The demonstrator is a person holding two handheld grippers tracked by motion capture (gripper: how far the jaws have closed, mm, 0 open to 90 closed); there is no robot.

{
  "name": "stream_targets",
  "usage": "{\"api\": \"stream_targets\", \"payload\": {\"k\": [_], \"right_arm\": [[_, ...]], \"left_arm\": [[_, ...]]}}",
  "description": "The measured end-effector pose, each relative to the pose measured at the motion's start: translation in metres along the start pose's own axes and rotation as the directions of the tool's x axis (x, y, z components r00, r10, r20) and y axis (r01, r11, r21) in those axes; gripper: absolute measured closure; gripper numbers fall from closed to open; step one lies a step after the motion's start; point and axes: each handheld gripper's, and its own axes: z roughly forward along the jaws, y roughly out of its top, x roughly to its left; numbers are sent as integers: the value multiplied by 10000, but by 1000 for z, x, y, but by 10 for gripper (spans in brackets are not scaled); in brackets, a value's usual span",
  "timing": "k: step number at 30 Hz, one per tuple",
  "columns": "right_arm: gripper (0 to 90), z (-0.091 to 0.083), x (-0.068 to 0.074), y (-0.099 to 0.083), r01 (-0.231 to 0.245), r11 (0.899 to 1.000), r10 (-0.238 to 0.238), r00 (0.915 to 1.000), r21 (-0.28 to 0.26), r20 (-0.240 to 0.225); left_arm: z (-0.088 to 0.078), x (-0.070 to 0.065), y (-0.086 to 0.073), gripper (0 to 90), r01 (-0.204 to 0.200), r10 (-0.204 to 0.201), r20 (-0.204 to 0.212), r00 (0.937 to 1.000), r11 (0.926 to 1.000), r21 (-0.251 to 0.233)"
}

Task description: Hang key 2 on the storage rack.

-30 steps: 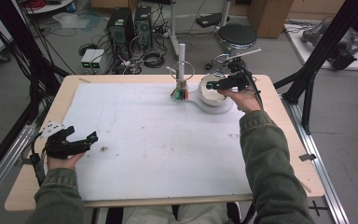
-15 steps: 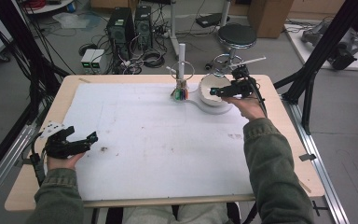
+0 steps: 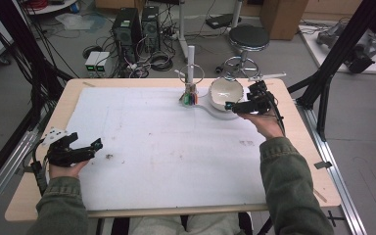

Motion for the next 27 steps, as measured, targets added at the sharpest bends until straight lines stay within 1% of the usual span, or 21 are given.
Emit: {"api": "stream_targets", "payload": {"k": [3,5,8,13,16,18,21,23,24,25,26,27], "right_arm": [[6,-3,0,-7,53,9999,-53,10000,-157,10],[5,-5,0,-13,88,9998,-87,10000,-191,45],[6,-6,0,-21,9,9998,-9,10000,-204,22],[6,-9,-1,-34,134,9996,-131,9998,-253,149],[6,-10,-3,-43,79,9992,-76,9999,-403,91],[6,-11,-4,-49,38,9993,-34,9999,-379,95],[5,-12,-5,-58,-111,9990,119,9998,-426,179],[5,-13,-7,-67,-191,9978,205,9996,-638,215],[5,-13,-7,-70,-209,9974,228,9994,-694,256],[5,-12,-7,-73,-198,9981,216,9993,-582,297],[6,-13,-7,-76,-165,9982,188,9991,-583,379],[5,-13,-8,-80,-149,9975,174,9992,-694,365]], "left_arm": [[0,0,0,23,4,-4,3,10000,10000,1],[0,0,0,23,31,-31,12,10000,10000,-26],[0,0,0,23,8,-8,15,10000,10000,-20],[0,0,0,23,19,-19,1,10000,10000,-21],[0,0,0,23,-1,1,16,10000,10000,-11],[0,0,0,23,0,0,33,10000,10000,-8],[0,0,0,23,6,-6,40,10000,10000,-15],[0,0,0,23,6,-6,39,10000,10000,-18],[0,0,0,23,8,-7,45,10000,10000,-14],[0,0,0,23,-17,17,37,10000,10000,14],[0,-1,0,23,-9,9,60,10000,10000,-4],[0,-1,0,23,-12,12,63,10000,10000,10]]}}
